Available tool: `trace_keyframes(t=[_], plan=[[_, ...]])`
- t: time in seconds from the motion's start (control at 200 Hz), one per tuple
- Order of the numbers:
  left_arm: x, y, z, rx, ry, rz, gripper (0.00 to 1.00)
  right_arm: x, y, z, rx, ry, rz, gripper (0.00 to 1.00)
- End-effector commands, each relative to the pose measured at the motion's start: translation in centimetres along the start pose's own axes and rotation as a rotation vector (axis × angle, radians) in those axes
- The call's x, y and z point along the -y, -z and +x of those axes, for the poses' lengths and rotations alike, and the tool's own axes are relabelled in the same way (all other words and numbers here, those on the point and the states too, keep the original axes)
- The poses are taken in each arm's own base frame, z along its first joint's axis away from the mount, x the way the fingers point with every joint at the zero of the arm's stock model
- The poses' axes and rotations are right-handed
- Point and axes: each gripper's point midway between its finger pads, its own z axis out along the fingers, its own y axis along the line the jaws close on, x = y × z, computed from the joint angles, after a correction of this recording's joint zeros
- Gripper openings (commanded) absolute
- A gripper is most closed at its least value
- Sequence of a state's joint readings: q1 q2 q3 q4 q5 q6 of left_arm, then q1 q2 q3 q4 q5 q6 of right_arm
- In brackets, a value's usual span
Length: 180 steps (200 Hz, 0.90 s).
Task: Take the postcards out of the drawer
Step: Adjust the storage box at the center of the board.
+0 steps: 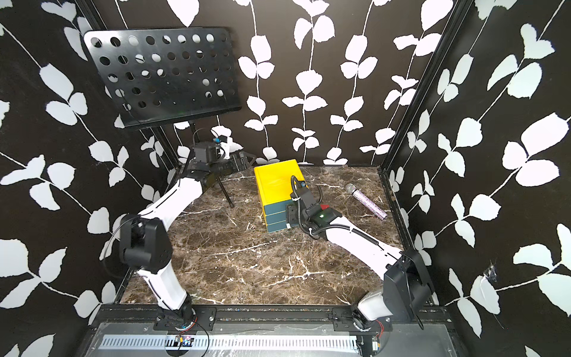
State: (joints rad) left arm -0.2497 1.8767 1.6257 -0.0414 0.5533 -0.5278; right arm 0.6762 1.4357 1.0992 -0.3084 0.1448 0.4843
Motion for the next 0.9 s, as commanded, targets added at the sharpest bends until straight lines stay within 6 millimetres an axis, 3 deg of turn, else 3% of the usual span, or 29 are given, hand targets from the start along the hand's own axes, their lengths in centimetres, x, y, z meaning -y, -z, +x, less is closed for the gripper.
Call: trace_keyframes(t=[0.0, 0.16, 0.39, 0.675, 0.895], plan=[[2.1, -1.3, -0.5, -0.045, -0.011, 0.160, 0.99, -0.4, 0.6, -1.8, 0.065, 0.021, -0.046, 0.67], [2.9, -3.3, 0.4, -0.094, 0.038, 0.272, 0.99, 0.5, 0.1, -2.1, 0.065, 0.025, -0.034, 0.67], [3.2, -3.4, 2.5, -0.157, 0.004, 0.257, 0.98, 0.1, -0.9, -2.9, 0.064, 0.041, -0.067, 0.67], [3.5, -1.4, 4.8, -0.198, -0.029, 0.229, 0.93, -1.3, -2.4, -3.6, 0.064, 0.048, -0.125, 0.67], [4.1, 1.3, 5.4, -0.179, -0.056, 0.200, 0.90, -3.8, -3.4, -4.0, 0.051, 0.007, -0.244, 0.67]])
